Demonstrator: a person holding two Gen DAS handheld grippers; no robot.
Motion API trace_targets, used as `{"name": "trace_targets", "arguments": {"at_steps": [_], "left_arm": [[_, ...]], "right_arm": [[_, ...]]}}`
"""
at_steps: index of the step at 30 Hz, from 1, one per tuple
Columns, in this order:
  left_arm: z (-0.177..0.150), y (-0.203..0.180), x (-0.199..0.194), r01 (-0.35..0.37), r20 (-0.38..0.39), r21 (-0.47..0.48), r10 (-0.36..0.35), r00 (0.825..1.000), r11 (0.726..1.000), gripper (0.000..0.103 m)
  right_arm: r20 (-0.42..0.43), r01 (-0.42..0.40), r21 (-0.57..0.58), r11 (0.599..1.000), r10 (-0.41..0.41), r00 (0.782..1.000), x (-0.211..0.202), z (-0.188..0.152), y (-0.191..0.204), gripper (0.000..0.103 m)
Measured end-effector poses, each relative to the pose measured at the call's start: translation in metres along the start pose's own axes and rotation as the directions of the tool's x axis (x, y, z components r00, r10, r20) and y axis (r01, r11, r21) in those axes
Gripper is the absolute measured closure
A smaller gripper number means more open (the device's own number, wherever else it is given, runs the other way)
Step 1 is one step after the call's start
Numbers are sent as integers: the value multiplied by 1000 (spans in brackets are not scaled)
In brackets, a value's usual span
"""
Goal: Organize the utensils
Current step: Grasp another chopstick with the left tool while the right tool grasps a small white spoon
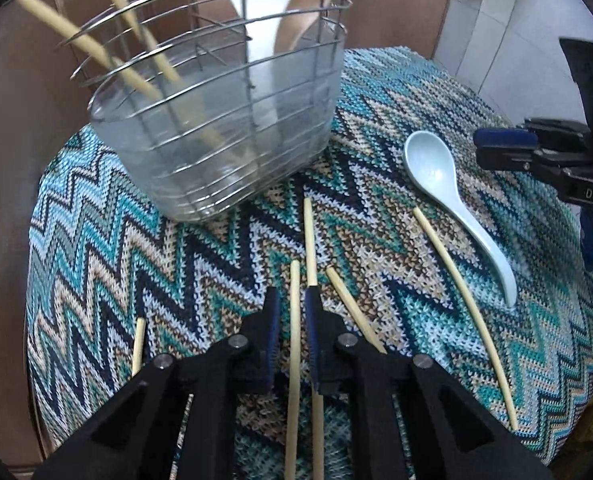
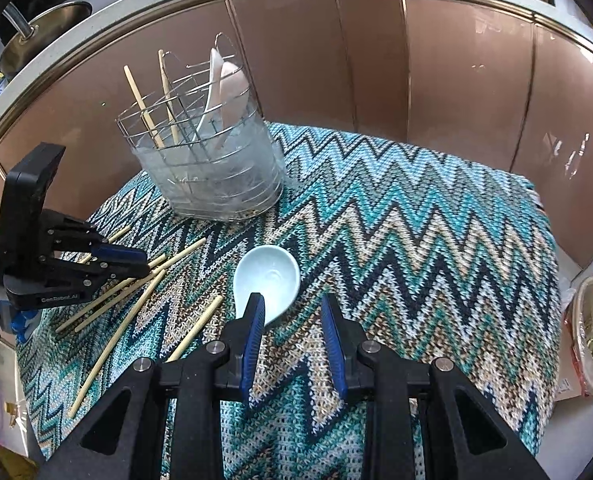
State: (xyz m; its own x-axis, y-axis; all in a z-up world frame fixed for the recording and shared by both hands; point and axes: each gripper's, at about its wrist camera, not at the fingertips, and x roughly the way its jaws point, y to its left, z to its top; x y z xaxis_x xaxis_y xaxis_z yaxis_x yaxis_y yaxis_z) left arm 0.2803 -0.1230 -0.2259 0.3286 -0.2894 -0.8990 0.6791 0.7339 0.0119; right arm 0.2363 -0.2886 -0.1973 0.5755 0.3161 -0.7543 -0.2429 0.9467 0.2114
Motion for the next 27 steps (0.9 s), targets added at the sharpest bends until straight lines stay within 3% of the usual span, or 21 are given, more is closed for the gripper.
{"name": "trace_targets", "arguments": {"at_steps": [10, 16, 21, 23, 27], "left_arm": [[2, 16, 10, 4, -35, -24, -5, 999, 1000, 91], [12, 5, 14, -16, -53, 28, 18, 998, 999, 91], [23, -4, 20, -21, -80, 37, 24, 997, 999, 92], [24, -8, 21, -11, -76, 31, 14, 997, 999, 98], [22, -13, 22, -15, -48, 21, 16, 999, 1000, 98]], "right_arm": [[-6, -21, -20, 1000, 20, 1000, 7, 10, -5, 76], [-24, -45, -12, 999, 45, 999, 14, 13, -11, 76], [-79, -128, 21, 992, 130, 988, 26, 25, -22, 76], [-103, -168, 42, 985, 172, 980, 32, 29, -27, 76], [-150, -231, 50, 972, 237, 960, 46, 34, -30, 76]]}}
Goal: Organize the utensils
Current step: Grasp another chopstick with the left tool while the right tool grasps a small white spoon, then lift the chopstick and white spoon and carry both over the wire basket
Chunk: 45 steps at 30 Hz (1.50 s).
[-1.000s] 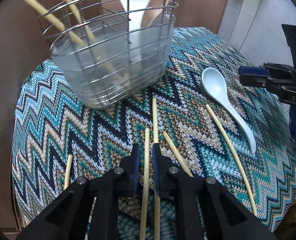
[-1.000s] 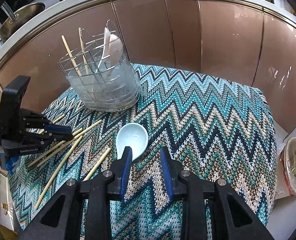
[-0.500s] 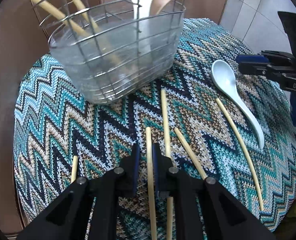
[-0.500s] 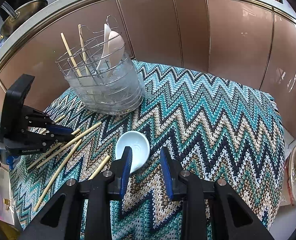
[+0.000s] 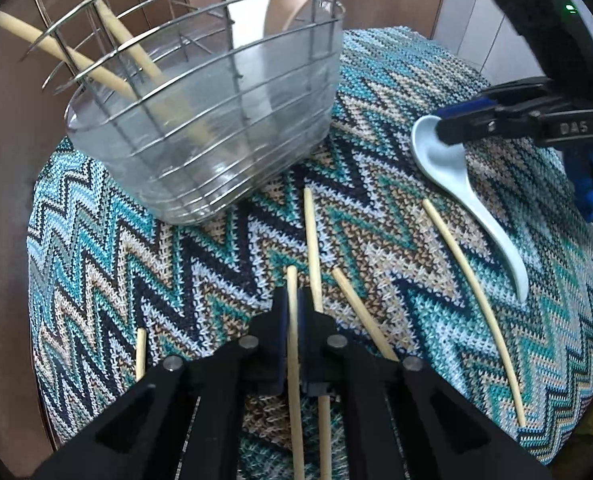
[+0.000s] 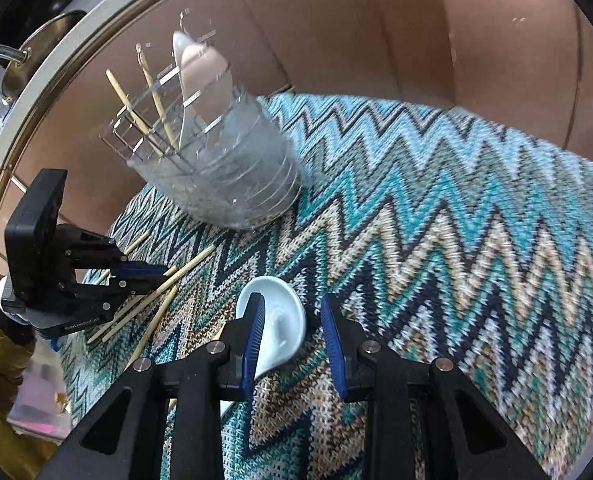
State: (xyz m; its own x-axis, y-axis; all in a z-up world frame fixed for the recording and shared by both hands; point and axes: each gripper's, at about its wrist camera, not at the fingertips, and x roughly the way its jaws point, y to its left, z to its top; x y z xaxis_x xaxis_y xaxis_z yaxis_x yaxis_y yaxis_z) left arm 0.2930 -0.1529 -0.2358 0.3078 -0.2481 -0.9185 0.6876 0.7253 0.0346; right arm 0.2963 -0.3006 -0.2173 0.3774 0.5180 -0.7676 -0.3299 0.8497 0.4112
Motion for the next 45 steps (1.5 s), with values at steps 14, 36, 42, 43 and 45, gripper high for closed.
{"name": "trace_targets", "arguments": {"at_steps": [14, 36, 42, 43, 45], "left_arm": [[-31, 15, -74, -4, 259, -170, 49, 965, 985, 99], [14, 88, -262, 125, 752, -533, 400, 523, 837, 99], [41, 93, -242, 135, 756, -610, 522, 395, 781, 99], [44, 93, -236, 132, 754, -618, 536, 380, 775, 99], [48, 89, -225, 122, 754, -623, 552, 357, 772, 99]], "right_arm": [[91, 159, -150, 976, -146, 985, -36, -6, 50, 96], [675, 455, -92, 886, -281, 682, -142, 68, 178, 95], [731, 498, -51, 866, -307, 609, -103, 93, 177, 95], [734, 507, -46, 861, -315, 602, -97, 95, 174, 95], [740, 527, -39, 849, -330, 586, -87, 97, 170, 95]]}}
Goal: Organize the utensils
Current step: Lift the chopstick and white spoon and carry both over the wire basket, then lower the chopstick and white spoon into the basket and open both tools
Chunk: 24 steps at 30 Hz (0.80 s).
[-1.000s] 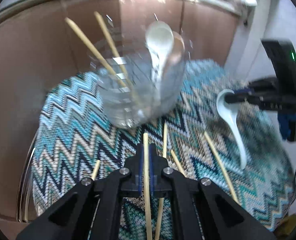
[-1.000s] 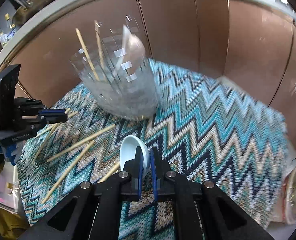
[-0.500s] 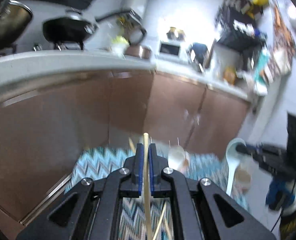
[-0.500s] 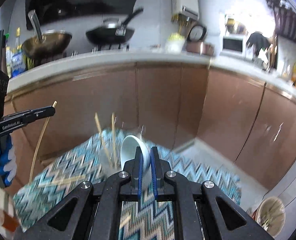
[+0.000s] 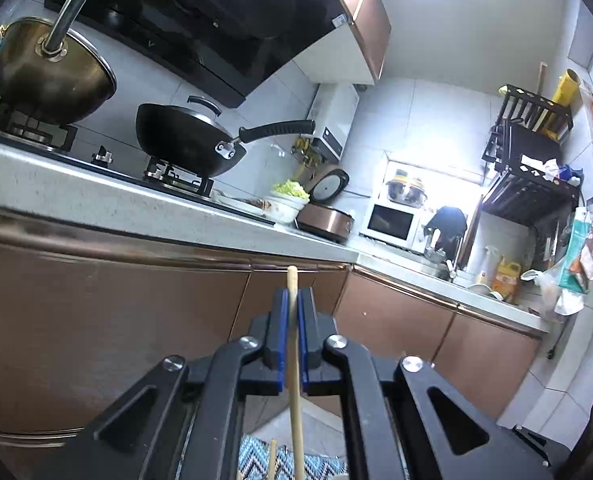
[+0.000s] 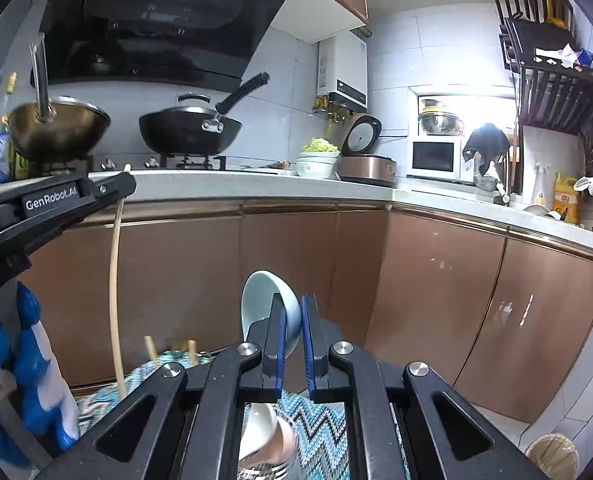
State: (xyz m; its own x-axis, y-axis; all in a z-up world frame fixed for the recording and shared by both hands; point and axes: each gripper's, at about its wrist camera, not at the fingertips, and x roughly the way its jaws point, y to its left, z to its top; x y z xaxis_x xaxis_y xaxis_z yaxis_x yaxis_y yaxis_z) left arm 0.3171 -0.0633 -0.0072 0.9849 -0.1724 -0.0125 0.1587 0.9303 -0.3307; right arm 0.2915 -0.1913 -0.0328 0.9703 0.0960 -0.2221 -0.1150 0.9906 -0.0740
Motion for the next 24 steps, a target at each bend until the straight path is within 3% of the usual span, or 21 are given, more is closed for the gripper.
{"name": "trace_targets", "arguments": {"at_steps": [7, 15, 18, 20, 24], "left_arm": [[-43, -5, 10, -65, 77, 54, 61, 995, 996, 98], [-72, 12, 12, -86, 37, 11, 86, 996, 996, 96], [-72, 17, 8, -90, 21, 6, 90, 996, 996, 86], [-69, 18, 2, -90, 20, 11, 90, 996, 996, 74], [-61, 19, -11, -92, 19, 35, 92, 996, 995, 65]], "right_arm": [[24, 32, -15, 999, -31, 999, 25, -31, 7, 95], [-8, -9, -4, 1000, 9, 1000, 30, -61, 10, 92], [-10, -13, -8, 1000, 13, 1000, 26, -63, 12, 87], [-12, -13, -5, 1000, 12, 1000, 22, -62, 12, 79], [-13, -10, 4, 1000, 10, 1000, 9, -56, 12, 74]]}}
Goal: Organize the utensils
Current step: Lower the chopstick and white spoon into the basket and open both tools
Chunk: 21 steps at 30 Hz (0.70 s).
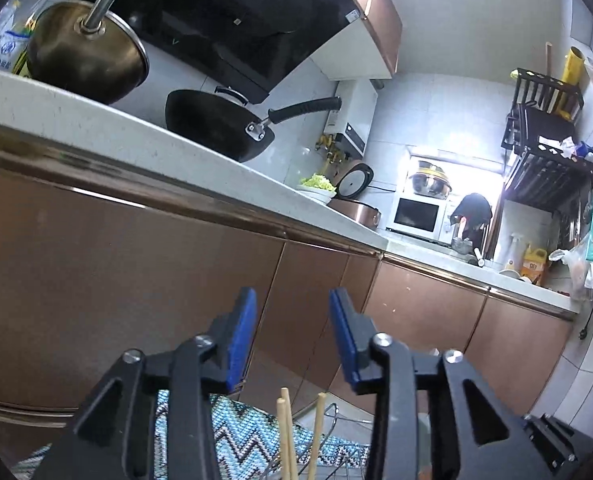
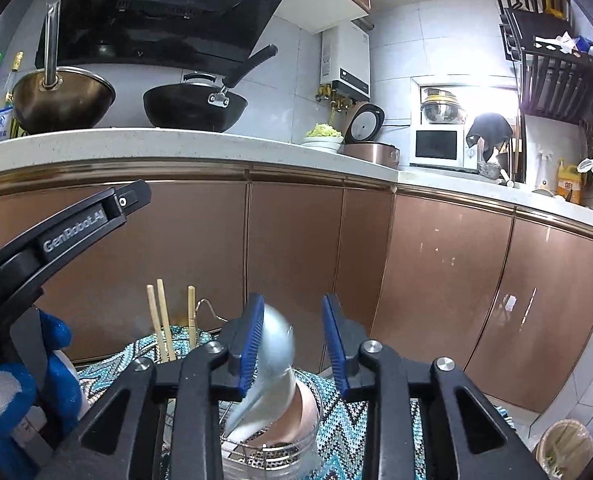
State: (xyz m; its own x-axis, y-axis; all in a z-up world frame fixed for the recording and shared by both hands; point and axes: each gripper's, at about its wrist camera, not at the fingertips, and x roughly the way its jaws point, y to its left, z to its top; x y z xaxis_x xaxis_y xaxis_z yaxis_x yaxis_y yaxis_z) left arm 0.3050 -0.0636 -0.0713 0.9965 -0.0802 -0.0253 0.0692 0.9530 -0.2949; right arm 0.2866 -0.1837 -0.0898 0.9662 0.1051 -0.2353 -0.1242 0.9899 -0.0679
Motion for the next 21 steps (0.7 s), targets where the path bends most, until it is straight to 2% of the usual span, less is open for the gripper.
{"name": "trace_targets", "arguments": {"at_steps": [6, 7, 13, 21], "left_arm": [[21, 7, -29, -8, -24, 48, 9, 1000, 999, 54], [25, 7, -34, -11, -28, 58, 12, 1000, 998, 49], [42, 10, -72, -63, -69, 173, 76, 995, 983, 38], [58, 16, -138, -139, -54, 244, 156, 986, 960, 25]], "right_arm": [[-16, -8, 28, 1000, 9, 1000, -28, 16, -4, 69], [-23, -17, 41, 999, 17, 1000, -33, 18, -6, 69], [-50, -54, 48, 997, 56, 997, -74, 33, -5, 69], [-79, -101, 39, 994, 103, 991, -131, 46, 4, 69]]}}
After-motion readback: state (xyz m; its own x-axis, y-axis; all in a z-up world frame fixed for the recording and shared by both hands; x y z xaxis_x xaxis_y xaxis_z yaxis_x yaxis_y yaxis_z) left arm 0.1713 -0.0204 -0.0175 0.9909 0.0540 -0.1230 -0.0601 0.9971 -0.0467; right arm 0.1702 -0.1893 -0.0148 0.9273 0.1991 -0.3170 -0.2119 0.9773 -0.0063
